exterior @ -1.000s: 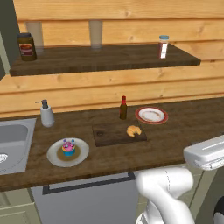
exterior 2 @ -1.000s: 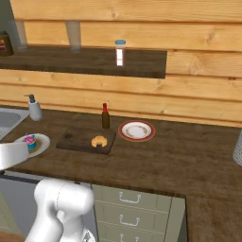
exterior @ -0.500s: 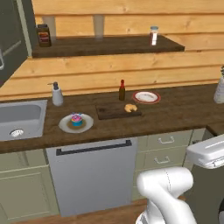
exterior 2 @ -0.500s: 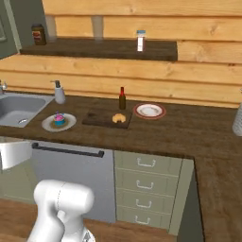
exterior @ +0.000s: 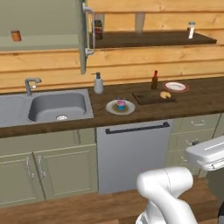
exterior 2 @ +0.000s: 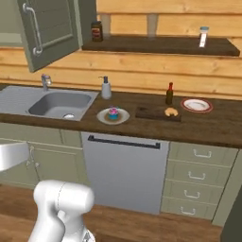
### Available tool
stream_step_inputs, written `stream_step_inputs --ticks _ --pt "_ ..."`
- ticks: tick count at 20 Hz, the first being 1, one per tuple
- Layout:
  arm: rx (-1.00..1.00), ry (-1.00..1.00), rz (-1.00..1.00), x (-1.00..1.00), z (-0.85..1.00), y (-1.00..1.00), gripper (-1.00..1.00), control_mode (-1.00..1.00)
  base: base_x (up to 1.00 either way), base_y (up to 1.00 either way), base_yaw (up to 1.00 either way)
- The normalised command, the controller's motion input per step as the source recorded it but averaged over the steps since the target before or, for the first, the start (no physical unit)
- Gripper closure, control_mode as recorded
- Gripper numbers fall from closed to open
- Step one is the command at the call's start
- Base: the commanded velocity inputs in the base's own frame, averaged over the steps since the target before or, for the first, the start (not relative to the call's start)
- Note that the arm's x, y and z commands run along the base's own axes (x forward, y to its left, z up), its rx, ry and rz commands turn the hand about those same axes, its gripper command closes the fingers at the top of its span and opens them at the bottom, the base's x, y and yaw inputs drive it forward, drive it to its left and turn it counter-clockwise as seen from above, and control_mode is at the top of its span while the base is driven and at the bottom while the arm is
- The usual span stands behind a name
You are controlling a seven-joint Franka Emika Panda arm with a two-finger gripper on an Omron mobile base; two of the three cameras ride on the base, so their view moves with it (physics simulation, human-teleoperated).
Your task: From the different types of pastries on the counter, select a croissant and place it on the cutting board. Then retrieve a jar of jam from the cabinet and place it alongside the croissant on the cutting board.
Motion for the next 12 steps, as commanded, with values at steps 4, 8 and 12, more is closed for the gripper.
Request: stream_step_inputs --ticks 4,8,12 --pt "0.00 0.00 0.00 0.00 0.00 0.00 -1.00 1.00 0.00 1.00 0.00" --pt "0.00 0.00 0.00 0.00 0.00 0.00 -1.00 1.00 0.00 1.00 0.00" --pt "0.00 0.00 0.00 0.00 0.00 0.00 -1.00 1.00 0.00 1.00 0.00"
